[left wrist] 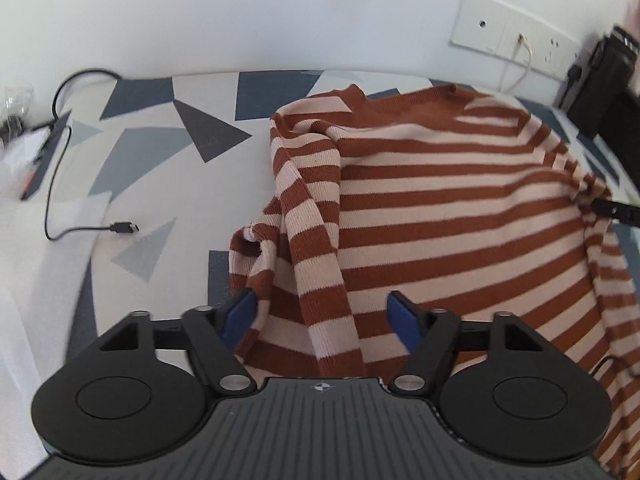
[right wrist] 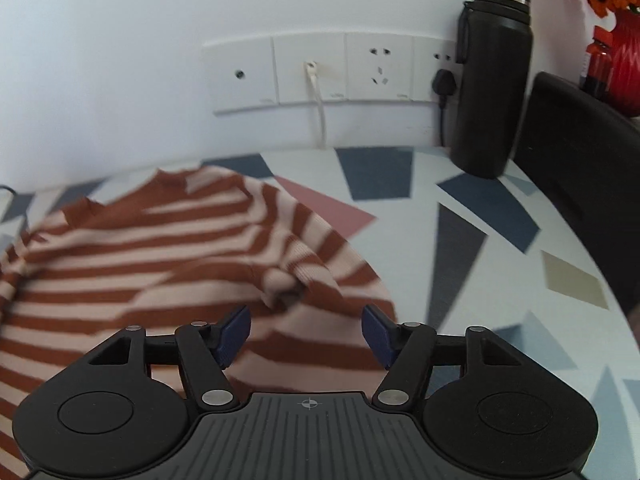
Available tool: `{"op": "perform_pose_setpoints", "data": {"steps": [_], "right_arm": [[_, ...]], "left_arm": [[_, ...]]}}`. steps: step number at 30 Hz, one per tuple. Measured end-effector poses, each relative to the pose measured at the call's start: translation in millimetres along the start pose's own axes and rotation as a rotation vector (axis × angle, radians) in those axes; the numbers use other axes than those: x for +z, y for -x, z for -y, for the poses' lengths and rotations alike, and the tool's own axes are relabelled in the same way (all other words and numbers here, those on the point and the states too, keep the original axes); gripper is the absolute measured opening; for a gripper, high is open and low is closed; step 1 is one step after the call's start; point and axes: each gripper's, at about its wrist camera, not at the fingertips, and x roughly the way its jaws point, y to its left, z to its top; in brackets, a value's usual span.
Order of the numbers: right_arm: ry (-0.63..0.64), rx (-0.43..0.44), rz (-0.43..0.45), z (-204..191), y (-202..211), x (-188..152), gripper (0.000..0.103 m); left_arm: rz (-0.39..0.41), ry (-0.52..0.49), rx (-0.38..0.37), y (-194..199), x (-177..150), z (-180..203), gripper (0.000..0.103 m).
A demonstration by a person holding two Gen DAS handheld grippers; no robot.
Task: Fold clothes
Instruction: 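Close the left gripper on the sweater hem while the right gripper closes on it too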
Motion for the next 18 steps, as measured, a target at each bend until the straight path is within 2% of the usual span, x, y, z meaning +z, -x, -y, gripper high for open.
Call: {"op": "perform_pose_setpoints", "data": {"steps": [1,2,4,5,6,7,9,14,16,18], "right_arm": [[-0.008,-0.020,-0.007,2.9,0.2,-2.2,0.058],[-0.022,-0.032,-0.014,6.2,0.3,-4.6,0.058],[-0.044,-0.037,-0.029,9.7,-0.5,-7.4,0.056],[-0.045,-0.035,-0.038,10.3,-2.2,-9.0,0.045],[-0.034,-0.034,-0.047,10.0,-3.8,-10.1,0.024],[-0.028,-0.032,-0.049,10.2,-4.3,-10.6,0.016],[-0.039,-0.032,-0.040,12.1,-5.7,-9.0,0.008],[-0.150,-0.057,-0.005,32.3,-15.1,8.9,0.006],[-0.171,-0.066,0.002,38.3,-20.2,15.0,0.006],[-0.149,-0.077,-0.005,39.9,-28.3,20.9,0.006]], "left_arm": [[-0.005,-0.012,0.020,-0.7,0.9,0.8,0.028],[-0.006,-0.002,0.021,-0.8,2.6,-2.3,0.014],[-0.006,0.030,0.014,0.1,6.8,-11.4,0.009],[-0.005,0.045,0.015,0.9,9.1,-16.1,0.008],[0.000,0.053,0.023,1.8,11.2,-20.5,0.008],[0.007,0.056,0.041,2.6,13.9,-25.4,0.007],[0.031,0.072,0.092,4.0,23.1,-39.6,0.007],[0.091,0.171,0.186,3.9,53.9,-88.4,0.006],[0.112,0.169,0.215,-2.5,66.9,-100.7,0.006],[0.098,0.147,0.233,-15.8,76.7,-104.1,0.006]]}}
